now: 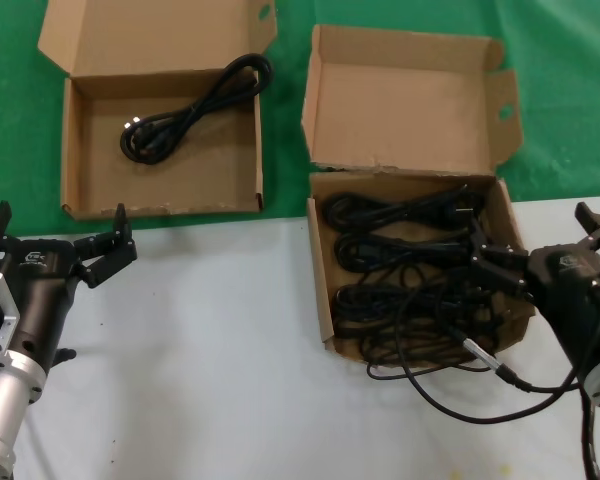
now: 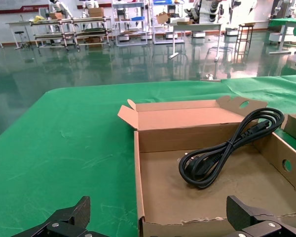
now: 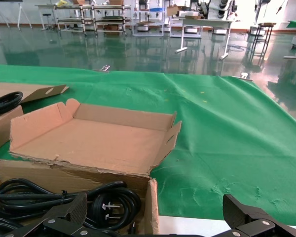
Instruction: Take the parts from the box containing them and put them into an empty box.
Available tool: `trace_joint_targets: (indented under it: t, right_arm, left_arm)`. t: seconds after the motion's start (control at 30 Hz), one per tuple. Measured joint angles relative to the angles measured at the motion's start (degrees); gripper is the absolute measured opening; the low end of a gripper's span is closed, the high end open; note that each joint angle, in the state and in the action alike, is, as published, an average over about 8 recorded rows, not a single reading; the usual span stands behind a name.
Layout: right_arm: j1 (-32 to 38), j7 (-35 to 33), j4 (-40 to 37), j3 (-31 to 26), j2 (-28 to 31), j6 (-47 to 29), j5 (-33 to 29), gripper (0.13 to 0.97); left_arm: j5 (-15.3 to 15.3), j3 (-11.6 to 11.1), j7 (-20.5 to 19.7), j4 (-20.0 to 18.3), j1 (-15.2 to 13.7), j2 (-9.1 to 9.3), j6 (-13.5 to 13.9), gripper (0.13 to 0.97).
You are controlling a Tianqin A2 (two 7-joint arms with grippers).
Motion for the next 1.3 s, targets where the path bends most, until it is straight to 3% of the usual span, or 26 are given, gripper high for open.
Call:
trace_joint_targets:
  t: [1.3]
  right_arm:
    - [0.0, 0.0, 0.0, 0.0, 0.0, 0.0, 0.0, 0.966]
  left_arm:
    - [0.0, 0.0, 0.0, 0.0, 0.0, 0.0, 0.0, 0.966]
